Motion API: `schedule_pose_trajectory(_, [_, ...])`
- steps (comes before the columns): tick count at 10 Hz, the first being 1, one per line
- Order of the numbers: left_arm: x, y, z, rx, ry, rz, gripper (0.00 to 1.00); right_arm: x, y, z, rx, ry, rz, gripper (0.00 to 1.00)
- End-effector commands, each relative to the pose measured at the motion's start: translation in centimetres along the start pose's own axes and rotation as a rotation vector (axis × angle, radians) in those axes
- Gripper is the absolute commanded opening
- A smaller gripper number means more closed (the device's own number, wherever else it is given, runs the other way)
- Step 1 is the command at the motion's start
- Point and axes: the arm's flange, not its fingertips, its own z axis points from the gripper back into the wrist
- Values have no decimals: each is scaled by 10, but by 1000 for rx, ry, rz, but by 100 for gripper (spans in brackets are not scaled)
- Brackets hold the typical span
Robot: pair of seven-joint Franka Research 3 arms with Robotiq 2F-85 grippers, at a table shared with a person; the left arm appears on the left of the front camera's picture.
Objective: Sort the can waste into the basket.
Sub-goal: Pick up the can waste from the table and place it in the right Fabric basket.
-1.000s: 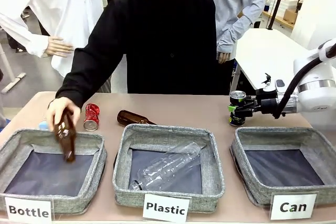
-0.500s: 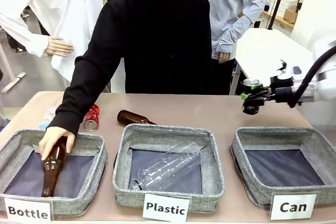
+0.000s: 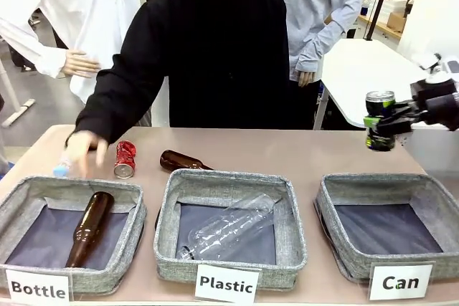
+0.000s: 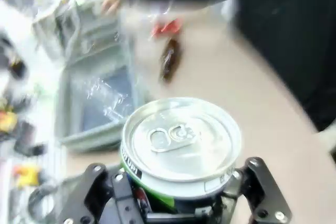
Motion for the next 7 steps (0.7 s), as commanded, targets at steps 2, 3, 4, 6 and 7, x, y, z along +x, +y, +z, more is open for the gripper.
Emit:
schedule_pose_trajectory(2, [-60, -2, -52, 5, 227, -8, 100, 7, 86, 9, 197, 355, 149, 0])
schedule_pose_trajectory(3, [-82, 0, -71, 19, 301, -35, 100, 3, 101, 3, 245, 420, 186, 0])
schedule_pose_trajectory(4, [-105, 4, -84, 61, 386, -93, 100, -1, 109, -8, 257, 496, 194, 0])
schedule_pose_trajectory(6, [-139, 21, -95, 161, 475, -212, 100, -8, 114, -20, 224, 620, 204, 0])
schedule_pose_trajectory(7, [-77, 3, -82, 77, 402, -59, 100, -9, 115, -30, 222, 648, 209, 0])
